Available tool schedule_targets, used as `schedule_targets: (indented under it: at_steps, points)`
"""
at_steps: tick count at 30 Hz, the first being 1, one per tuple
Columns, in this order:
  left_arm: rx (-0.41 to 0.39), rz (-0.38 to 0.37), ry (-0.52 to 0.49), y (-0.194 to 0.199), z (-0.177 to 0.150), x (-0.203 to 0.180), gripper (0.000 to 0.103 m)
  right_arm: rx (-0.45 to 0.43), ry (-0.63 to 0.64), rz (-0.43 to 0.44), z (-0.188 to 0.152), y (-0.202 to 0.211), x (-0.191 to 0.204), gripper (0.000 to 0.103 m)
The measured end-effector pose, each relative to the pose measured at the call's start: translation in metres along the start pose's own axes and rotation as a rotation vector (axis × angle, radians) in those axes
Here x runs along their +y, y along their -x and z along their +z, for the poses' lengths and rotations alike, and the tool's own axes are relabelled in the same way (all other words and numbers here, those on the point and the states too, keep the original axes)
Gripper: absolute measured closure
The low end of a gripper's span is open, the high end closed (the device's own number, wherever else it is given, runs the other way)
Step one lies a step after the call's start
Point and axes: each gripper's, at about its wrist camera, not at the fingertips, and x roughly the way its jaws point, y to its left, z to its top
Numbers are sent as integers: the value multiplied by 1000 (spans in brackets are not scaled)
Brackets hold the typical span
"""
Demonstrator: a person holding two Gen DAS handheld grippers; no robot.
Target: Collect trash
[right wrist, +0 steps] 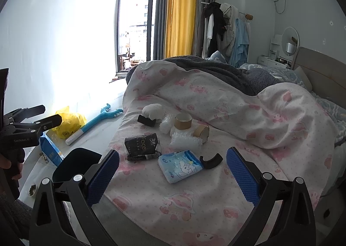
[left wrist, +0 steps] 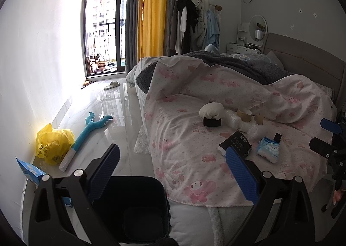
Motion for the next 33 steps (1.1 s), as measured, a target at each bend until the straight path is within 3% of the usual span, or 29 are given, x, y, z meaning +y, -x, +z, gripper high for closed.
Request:
schedule_targets:
  at_steps: [14,19,27,33]
  points:
    - [-30,-15,-48,9,5,-11,3,21,-21,7,-6,-6,-9,3]
    - [12,-59,-16,0,5,-7,3,44,-51,18,-8,-14,-16,3]
    - [55,-117,-45,-16,6,-11,5,92,-112,65,-8,-29,-29,3]
    - [59,-208,-82,-28,12,-24,5,136,-138,97,-13,-41,-45,14]
